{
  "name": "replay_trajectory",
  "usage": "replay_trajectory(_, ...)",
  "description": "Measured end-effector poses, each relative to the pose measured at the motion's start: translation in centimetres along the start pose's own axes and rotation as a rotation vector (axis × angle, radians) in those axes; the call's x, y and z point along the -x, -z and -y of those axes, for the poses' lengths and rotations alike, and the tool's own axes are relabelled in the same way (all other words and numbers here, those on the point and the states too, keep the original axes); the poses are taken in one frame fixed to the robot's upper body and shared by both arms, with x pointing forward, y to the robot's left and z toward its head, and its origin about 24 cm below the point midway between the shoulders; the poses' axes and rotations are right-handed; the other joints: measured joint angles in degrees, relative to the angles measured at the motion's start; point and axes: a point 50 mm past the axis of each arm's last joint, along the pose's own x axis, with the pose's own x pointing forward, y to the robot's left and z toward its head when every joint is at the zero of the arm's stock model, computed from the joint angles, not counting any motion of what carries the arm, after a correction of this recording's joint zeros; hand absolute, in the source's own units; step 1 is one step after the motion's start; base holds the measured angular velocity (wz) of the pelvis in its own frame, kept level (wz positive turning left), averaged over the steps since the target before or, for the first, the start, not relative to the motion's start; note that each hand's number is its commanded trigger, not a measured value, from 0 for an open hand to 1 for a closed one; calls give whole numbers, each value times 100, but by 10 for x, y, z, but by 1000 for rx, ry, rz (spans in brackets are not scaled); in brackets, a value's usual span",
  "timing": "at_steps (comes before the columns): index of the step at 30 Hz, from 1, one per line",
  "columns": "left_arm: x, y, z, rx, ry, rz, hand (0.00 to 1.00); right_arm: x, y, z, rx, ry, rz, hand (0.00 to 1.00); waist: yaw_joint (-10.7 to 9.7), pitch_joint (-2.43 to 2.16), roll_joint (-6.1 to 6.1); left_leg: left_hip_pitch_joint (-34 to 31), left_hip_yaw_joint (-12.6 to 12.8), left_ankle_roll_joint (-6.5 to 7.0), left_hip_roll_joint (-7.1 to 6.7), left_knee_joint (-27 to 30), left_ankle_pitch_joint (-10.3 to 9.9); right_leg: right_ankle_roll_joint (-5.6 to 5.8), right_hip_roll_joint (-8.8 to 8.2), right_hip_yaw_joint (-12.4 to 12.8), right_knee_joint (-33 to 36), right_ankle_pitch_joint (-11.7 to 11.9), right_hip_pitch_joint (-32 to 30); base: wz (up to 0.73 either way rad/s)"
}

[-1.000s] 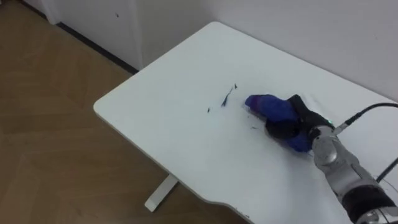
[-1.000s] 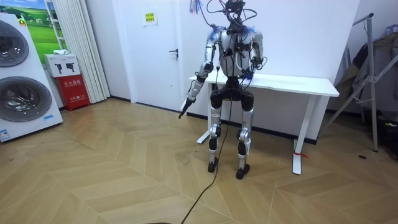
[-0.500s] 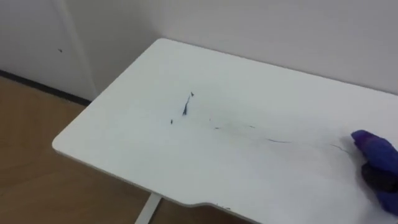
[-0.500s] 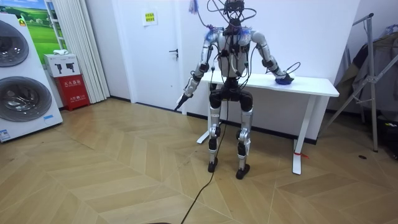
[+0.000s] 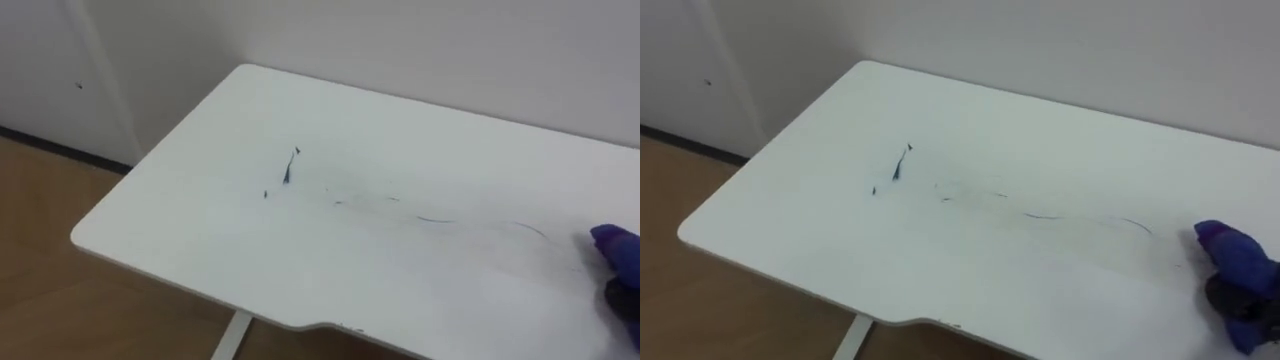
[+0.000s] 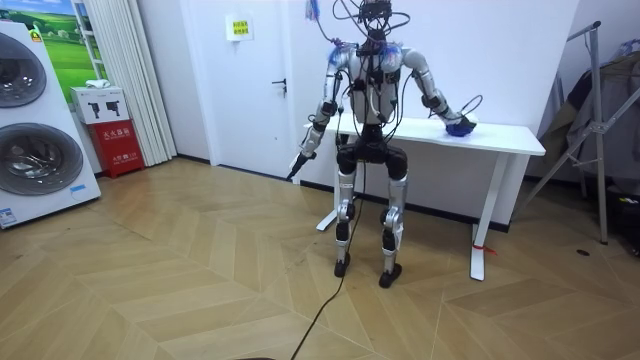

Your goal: Wipe table

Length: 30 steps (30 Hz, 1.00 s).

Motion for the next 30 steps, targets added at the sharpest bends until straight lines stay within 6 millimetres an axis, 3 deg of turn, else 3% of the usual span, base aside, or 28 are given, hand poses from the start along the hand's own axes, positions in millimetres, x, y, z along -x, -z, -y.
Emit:
replay_trajectory(1,0,0,2,-7,7,-1,0,-2,-8,-1,36,-3,21,100,15,-16,26,-22,52,-12,24,0,6,-23,14,14,13,14,-56,-48)
replay_trajectory(4,2,4,12,-44,51,-15,0,-8,-48,-5,263,-21,155,100,265,12,34,-57,278,-81,145,4,10,-115,111,126,36,73,-231,-48)
replay_trajectory(5,4,4,17,-49,64,-18,0,-7,-73,-8,307,-41,249,100,386,36,42,-67,257,-114,149,0,-1,-149,117,119,95,60,-310,-31)
replay_trajectory(6,3,2,19,-49,75,-14,0,-5,-101,-12,327,-54,344,100,511,90,11,-103,235,-131,157,-1,10,-183,140,120,97,54,-361,-17)
replay_trajectory(7,2,-2,19,-48,79,-5,0,-2,-116,-15,340,-64,397,100,575,114,33,-119,217,-146,165,-2,21,-199,154,122,93,45,-373,6)
replay_trajectory(8,0,-10,18,-43,80,14,0,6,-143,-21,354,-81,491,100,765,150,-4,-169,166,-168,171,-5,42,-216,166,125,103,-3,-452,21)
replay_trajectory(9,0,-13,17,-53,82,21,0,13,-166,-27,366,-105,569,100,938,153,-28,-229,106,-162,174,-18,80,-228,181,100,101,-16,-486,21)
replay_trajectory(11,0,-14,19,-71,94,21,0,20,-190,-32,380,-145,637,100,1184,150,-48,-239,-18,-172,161,-49,127,-229,184,12,83,-18,-491,43)
replay_trajectory(12,0,-12,20,-71,105,9,0,20,-196,-33,379,-167,648,100,1259,149,-67,-258,-216,-163,119,-56,144,-209,159,-112,54,-31,-418,72)
replay_trajectory(15,3,3,20,-58,116,-51,0,8,-189,-31,348,-205,584,100,1219,118,-168,-238,-500,-152,47,-43,150,-133,99,-382,-9,-79,-187,67)
replay_trajectory(18,2,4,18,-47,127,-55,0,-2,-171,-30,206,-266,496,100,1183,110,-184,-220,-570,-148,22,-24,147,-133,75,-432,-4,-78,-127,21)
replay_trajectory(22,-4,-12,9,-46,108,-4,0,-9,-148,-29,57,-284,386,100,1054,116,-46,-255,-440,-50,14,64,82,-46,-78,-511,185,-137,-185,1)
replay_trajectory(24,-9,-20,-3,-47,77,17,0,-14,-128,-25,-59,-270,304,100,870,92,20,-367,-356,38,-97,200,45,10,-295,-503,505,-220,-390,-7)
replay_trajectory(26,-11,-18,-13,-34,46,10,0,-16,-113,-21,-107,-229,263,100,721,59,41,-480,-264,119,-150,305,9,17,-397,-508,686,-221,-552,-13)
replay_trajectory(27,-12,-14,-20,-18,22,-1,0,-19,-97,-17,-131,-198,213,100,555,26,35,-574,-251,190,-177,376,-31,55,-468,-510,697,-200,-581,-14)
replay_trajectory(28,-13,-12,-23,-9,13,-9,0,-20,-86,-15,-141,-183,177,100,517,-13,38,-624,-245,217,-165,399,-45,95,-496,-500,721,-170,-586,-17)
replay_trajectory(29,-14,-11,-30,4,-13,-10,0,-20,-62,-13,-158,-164,100,100,473,-63,31,-630,-134,262,-130,406,-56,109,-645,-521,1095,-220,-683,-10)
replay_trajectory(30,-15,-12,-37,16,-42,-1,0,-18,-33,-11,-184,-140,4,100,373,-110,-10,-647,71,285,-59,501,-102,163,-939,-527,1554,-271,-710,-4)
